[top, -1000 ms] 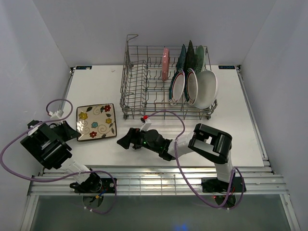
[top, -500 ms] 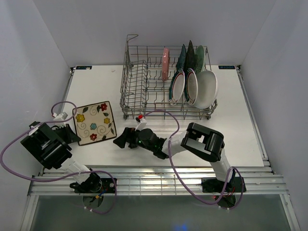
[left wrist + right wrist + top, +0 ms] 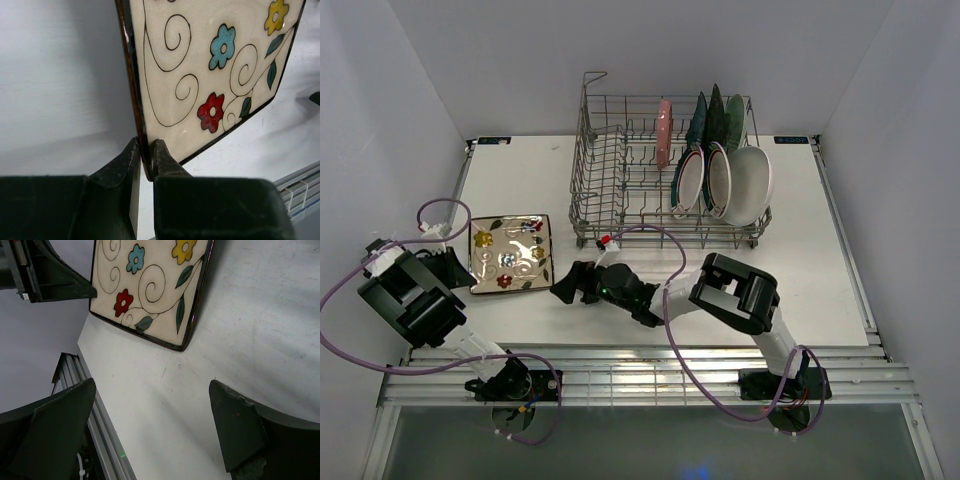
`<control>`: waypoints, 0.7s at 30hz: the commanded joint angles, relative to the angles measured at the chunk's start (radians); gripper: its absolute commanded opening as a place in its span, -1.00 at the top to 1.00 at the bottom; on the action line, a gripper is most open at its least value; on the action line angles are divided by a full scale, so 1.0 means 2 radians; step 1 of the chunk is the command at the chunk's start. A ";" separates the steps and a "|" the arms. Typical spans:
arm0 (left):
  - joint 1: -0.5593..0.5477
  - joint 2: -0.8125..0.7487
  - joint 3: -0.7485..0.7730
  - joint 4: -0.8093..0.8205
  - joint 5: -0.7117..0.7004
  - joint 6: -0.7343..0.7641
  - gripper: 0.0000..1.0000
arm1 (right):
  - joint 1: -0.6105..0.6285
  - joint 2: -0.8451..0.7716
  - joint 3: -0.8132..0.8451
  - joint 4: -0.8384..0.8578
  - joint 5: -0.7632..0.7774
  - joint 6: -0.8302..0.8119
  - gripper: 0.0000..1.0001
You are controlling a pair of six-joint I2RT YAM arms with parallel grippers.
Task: Load the plates into the dish rack
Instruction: Move the plate to the center of the board.
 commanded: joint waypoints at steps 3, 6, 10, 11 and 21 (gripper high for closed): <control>0.004 -0.009 0.022 -0.005 -0.026 0.075 1.00 | -0.002 0.023 0.040 0.001 -0.001 -0.003 -1.00; 0.004 0.001 0.022 -0.018 -0.024 0.088 1.00 | -0.003 0.032 0.055 -0.009 -0.007 -0.002 -1.00; 0.004 0.011 0.023 -0.026 -0.027 0.097 1.00 | -0.006 0.043 0.074 -0.016 -0.011 -0.003 -1.00; 0.004 0.012 0.024 -0.028 -0.027 0.099 1.00 | -0.006 0.045 0.077 -0.017 -0.011 -0.005 -1.00; 0.004 0.014 0.029 -0.035 -0.033 0.108 1.00 | -0.012 0.059 0.107 -0.035 0.002 -0.032 -0.92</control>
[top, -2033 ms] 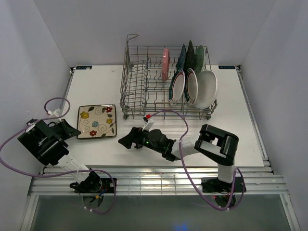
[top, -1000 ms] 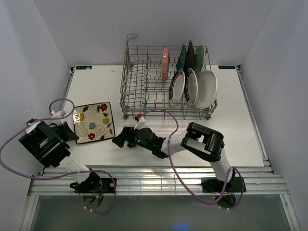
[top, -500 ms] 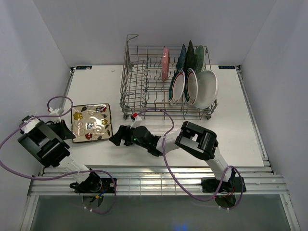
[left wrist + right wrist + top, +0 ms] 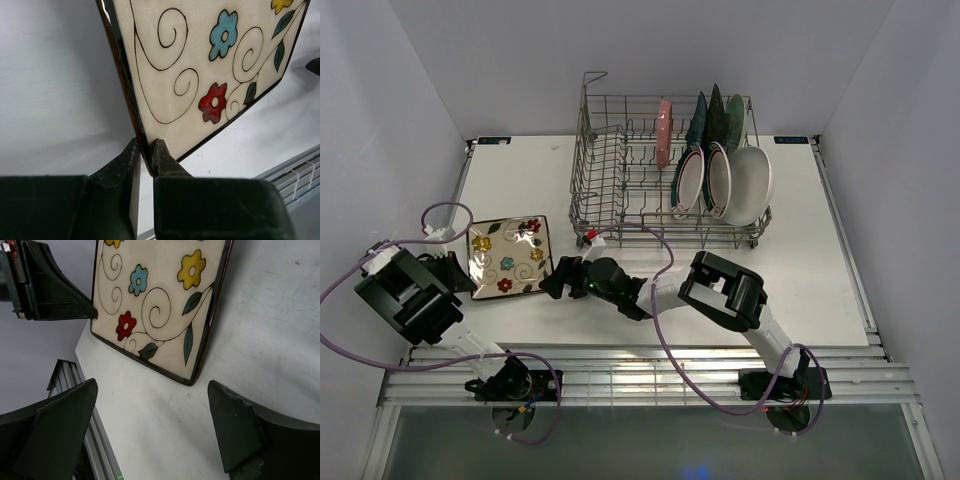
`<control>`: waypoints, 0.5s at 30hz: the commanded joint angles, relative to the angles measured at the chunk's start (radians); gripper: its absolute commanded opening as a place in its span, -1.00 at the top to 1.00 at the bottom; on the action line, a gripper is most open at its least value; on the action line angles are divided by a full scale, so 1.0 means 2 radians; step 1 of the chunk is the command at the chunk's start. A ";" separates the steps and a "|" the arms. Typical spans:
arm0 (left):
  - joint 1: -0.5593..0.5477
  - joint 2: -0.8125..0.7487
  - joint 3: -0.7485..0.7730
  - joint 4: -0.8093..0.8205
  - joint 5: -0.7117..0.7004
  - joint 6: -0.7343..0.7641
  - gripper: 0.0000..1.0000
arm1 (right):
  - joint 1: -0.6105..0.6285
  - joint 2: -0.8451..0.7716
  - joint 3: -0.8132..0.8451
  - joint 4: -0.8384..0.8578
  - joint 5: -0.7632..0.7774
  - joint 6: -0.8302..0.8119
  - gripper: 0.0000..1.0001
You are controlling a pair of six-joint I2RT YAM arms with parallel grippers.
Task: Load the plates into the dish rack
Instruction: Move the plate to the center of the board.
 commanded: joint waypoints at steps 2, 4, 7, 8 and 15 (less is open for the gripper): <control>0.000 0.001 0.024 0.002 -0.022 0.058 1.00 | -0.013 0.015 0.032 -0.014 -0.004 -0.025 -0.92; 0.000 0.005 0.027 -0.005 -0.024 0.065 1.00 | -0.016 0.022 0.037 -0.017 -0.008 -0.030 -0.92; 0.000 0.008 0.027 -0.006 -0.026 0.067 1.00 | -0.020 0.033 0.048 -0.018 -0.015 -0.039 -0.92; 0.001 0.009 0.027 -0.007 -0.026 0.068 1.00 | -0.021 0.036 0.051 -0.018 -0.016 -0.046 -0.92; 0.000 0.012 0.033 -0.027 -0.029 0.088 1.00 | -0.027 0.058 0.081 -0.027 -0.034 -0.061 -0.90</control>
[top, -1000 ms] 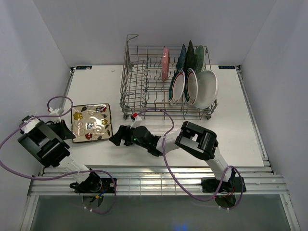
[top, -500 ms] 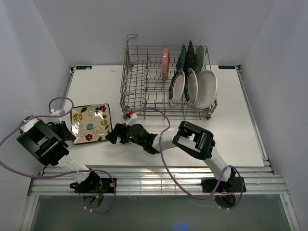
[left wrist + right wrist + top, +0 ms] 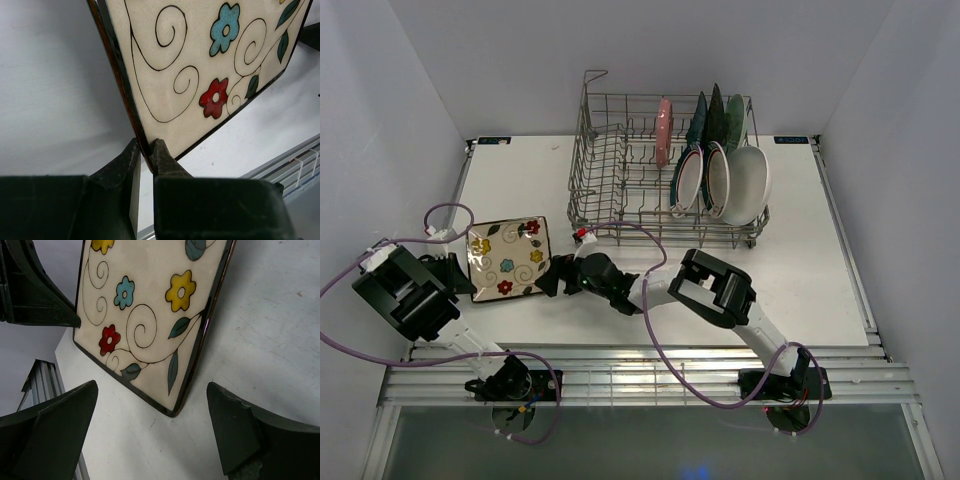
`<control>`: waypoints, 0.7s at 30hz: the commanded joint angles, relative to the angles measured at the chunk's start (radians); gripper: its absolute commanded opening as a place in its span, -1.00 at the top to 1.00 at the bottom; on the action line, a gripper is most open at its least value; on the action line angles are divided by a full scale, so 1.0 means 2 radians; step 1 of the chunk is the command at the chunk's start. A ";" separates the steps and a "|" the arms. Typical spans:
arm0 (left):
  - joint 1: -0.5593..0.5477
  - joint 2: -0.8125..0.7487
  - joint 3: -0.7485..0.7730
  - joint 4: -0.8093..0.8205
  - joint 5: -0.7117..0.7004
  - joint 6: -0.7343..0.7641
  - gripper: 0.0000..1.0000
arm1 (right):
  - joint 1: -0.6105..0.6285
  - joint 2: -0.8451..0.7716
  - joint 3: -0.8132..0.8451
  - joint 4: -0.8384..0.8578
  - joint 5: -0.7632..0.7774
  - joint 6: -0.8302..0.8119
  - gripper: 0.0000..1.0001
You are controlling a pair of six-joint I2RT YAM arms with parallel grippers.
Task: Load the plates into the dish rack
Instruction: Move the plate to the center of the board.
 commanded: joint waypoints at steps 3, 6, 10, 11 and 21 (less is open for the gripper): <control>0.000 -0.008 0.019 -0.007 -0.020 0.065 1.00 | -0.019 0.019 0.034 -0.011 -0.024 -0.024 -0.87; 0.000 -0.007 0.021 -0.018 -0.019 0.073 1.00 | -0.019 0.023 0.042 -0.018 -0.028 -0.029 -0.85; 0.000 -0.010 0.021 -0.046 -0.017 0.102 1.00 | -0.020 0.026 0.043 -0.020 -0.032 -0.038 -0.70; 0.000 -0.011 0.019 -0.051 -0.017 0.107 1.00 | -0.021 0.027 0.043 -0.019 -0.035 -0.038 -0.69; 0.002 -0.015 0.005 -0.075 -0.034 0.147 1.00 | -0.020 0.016 0.003 0.012 -0.052 -0.022 -0.40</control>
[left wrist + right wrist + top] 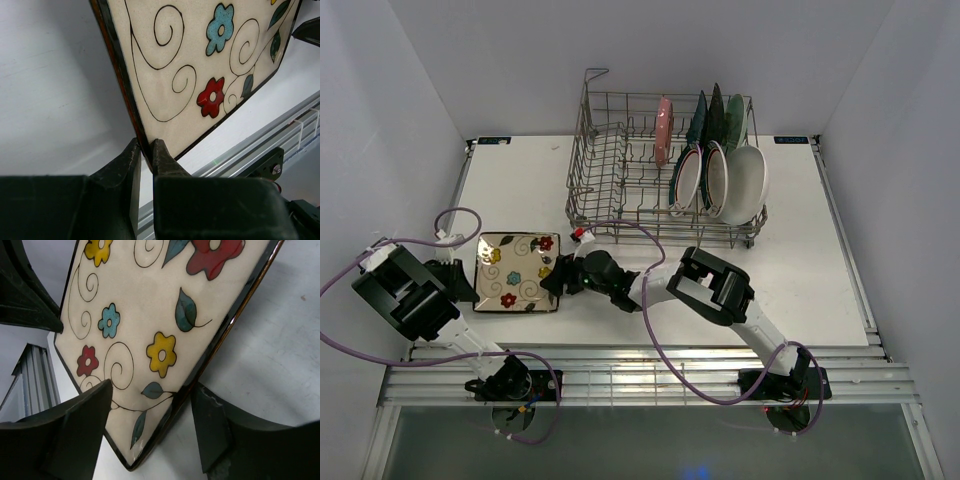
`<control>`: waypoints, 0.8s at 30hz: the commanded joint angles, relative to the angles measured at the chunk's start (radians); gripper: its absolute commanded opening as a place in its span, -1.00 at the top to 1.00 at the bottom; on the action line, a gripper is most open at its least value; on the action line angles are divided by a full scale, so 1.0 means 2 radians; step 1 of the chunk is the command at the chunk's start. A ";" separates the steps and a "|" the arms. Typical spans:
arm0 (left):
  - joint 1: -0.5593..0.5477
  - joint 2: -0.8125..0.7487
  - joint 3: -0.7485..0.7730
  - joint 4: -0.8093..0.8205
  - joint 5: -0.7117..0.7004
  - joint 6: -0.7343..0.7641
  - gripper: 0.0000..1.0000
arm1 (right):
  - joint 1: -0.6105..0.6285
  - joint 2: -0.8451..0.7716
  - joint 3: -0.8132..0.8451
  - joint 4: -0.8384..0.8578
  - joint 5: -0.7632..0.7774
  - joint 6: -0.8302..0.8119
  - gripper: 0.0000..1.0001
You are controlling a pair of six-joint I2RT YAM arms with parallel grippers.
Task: Load the plates into the dish rack
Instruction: Move the plate to the center of the board.
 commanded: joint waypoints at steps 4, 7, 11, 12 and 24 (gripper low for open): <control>0.002 -0.020 -0.004 -0.005 -0.013 0.067 1.00 | -0.009 -0.009 -0.028 0.022 -0.022 0.028 -0.26; 0.002 -0.022 -0.004 -0.014 -0.009 0.075 1.00 | -0.009 -0.019 -0.039 0.035 -0.022 0.053 -0.13; 0.003 -0.024 -0.004 -0.023 -0.003 0.084 1.00 | -0.006 -0.032 -0.062 0.057 -0.033 0.074 0.03; 0.002 -0.023 -0.004 -0.028 -0.003 0.086 1.00 | -0.005 -0.035 -0.066 0.061 -0.032 0.076 0.16; 0.003 -0.024 -0.012 -0.038 0.005 0.100 1.00 | 0.010 -0.070 -0.106 0.091 0.013 0.070 0.74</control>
